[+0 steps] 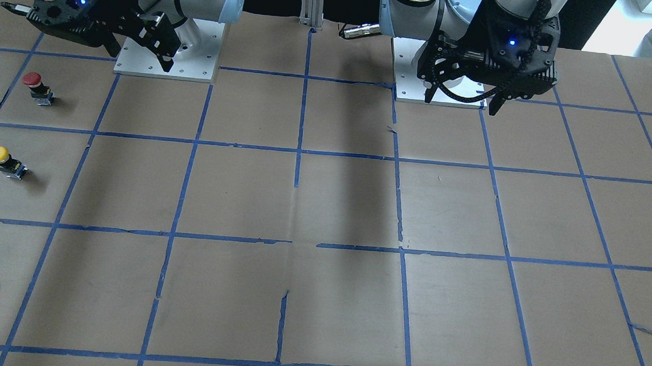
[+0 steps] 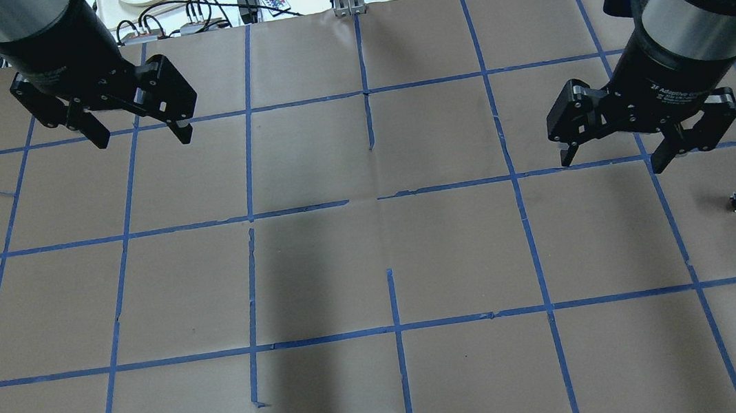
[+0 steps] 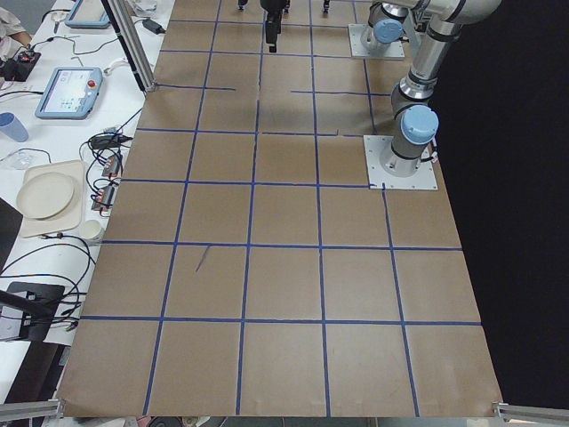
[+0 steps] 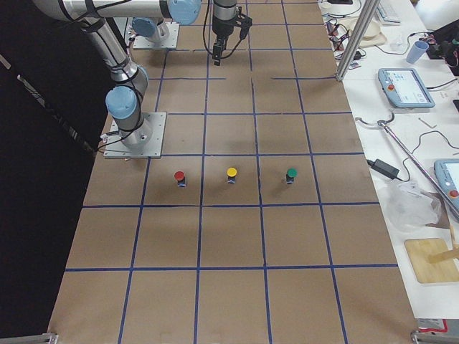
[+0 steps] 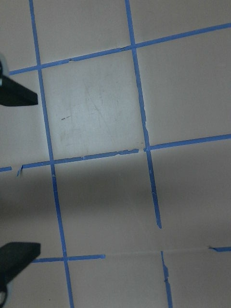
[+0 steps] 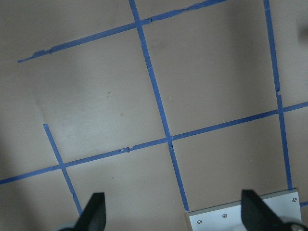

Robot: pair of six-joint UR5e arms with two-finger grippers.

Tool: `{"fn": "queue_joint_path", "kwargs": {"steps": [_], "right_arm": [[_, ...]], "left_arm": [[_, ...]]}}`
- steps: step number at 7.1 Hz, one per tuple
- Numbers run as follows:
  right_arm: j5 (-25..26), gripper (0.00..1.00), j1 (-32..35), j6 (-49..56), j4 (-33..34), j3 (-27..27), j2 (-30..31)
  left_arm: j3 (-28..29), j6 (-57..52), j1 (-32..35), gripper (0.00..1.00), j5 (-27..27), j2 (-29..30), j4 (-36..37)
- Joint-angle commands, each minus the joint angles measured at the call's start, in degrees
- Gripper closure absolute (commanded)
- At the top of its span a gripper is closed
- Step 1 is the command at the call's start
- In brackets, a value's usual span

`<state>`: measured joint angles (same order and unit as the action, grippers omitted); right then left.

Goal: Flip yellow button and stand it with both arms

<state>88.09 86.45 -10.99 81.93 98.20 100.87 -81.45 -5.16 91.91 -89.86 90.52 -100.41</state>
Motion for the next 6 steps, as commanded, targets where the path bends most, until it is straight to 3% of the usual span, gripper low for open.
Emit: {"fn": "queue_joint_path", "kwargs": {"steps": [1,6], "right_arm": [[1.6,0.00,1.6,-0.1,0.7,-0.1,0.2],[0.9,0.00,2.1,0.4,0.5,-0.4,0.7]], "left_arm": [[0.4,0.2,-0.2,0.01,-0.1,1.1,0.0],[0.8,0.1,0.4,0.01,0.0,0.4,0.1]]}}
